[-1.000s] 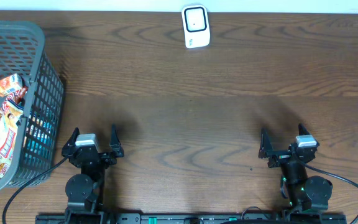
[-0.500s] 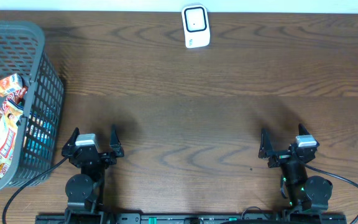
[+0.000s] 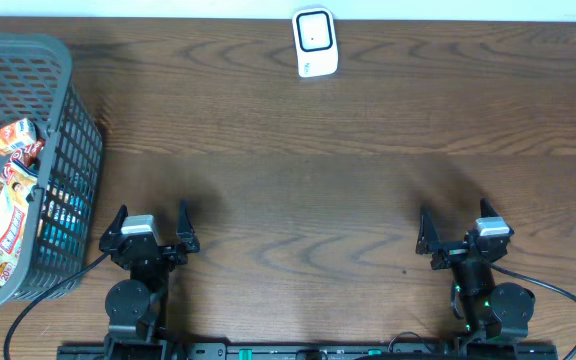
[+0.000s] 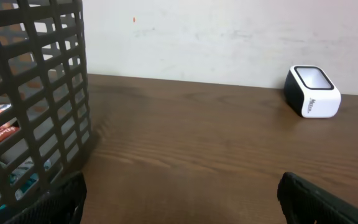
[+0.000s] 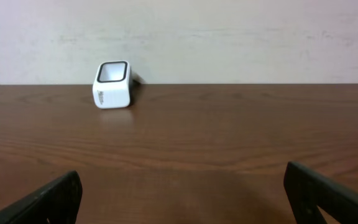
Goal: Scan the item barcode
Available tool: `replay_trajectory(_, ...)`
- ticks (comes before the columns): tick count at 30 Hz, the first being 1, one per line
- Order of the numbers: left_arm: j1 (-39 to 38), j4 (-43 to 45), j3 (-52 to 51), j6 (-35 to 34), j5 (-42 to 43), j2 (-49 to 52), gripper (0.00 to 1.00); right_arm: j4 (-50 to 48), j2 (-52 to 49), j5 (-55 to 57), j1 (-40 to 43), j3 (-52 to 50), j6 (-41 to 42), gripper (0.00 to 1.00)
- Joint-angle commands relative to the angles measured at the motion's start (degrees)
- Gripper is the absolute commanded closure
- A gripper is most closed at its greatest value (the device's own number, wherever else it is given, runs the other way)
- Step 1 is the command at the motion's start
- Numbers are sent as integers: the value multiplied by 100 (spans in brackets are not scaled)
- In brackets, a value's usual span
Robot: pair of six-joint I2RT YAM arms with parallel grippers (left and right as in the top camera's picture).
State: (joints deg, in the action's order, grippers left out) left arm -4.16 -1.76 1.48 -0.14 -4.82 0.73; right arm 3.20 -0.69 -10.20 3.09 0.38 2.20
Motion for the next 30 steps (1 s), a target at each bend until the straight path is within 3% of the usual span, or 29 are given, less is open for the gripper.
replay_trajectory(1,28,-205,-122,48,-33,-13,2,35,35,83,-4,-4,52,1)
replay_trajectory(30,28,-33,-114,-55,-33,-13,2,35,35,83,-4,-4,52,1)
